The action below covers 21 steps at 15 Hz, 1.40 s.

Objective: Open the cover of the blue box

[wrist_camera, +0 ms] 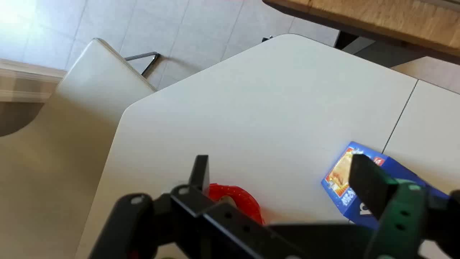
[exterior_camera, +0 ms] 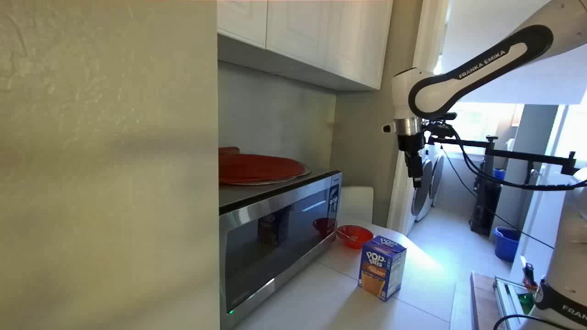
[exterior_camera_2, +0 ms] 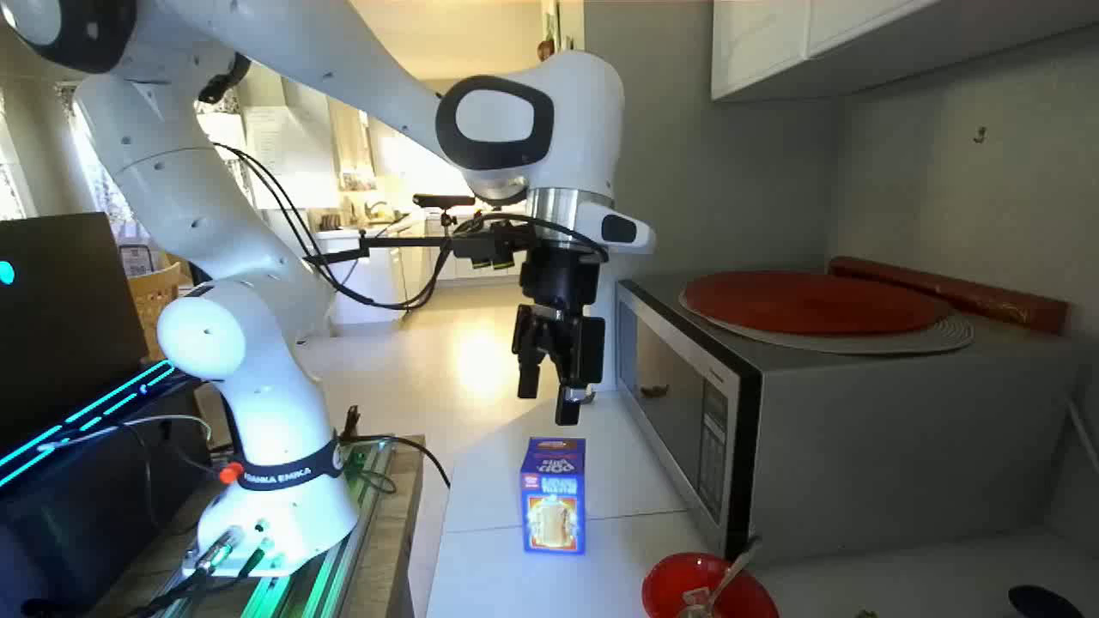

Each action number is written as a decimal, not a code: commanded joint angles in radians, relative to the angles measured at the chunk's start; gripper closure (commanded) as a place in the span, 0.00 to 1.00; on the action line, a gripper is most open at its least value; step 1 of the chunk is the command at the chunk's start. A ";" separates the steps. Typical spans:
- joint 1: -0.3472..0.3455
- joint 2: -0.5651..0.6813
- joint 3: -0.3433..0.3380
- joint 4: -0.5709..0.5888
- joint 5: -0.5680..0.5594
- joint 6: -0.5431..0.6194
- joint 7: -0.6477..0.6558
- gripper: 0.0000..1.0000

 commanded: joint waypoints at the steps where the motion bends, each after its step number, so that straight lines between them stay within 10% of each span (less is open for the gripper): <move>1: 0.002 0.000 -0.001 0.002 0.000 -0.004 0.000 0.00; 9: 0.041 0.026 0.017 -0.134 0.050 0.079 0.033 0.00; 21: 0.161 0.102 0.014 -0.231 0.538 0.297 -0.045 0.00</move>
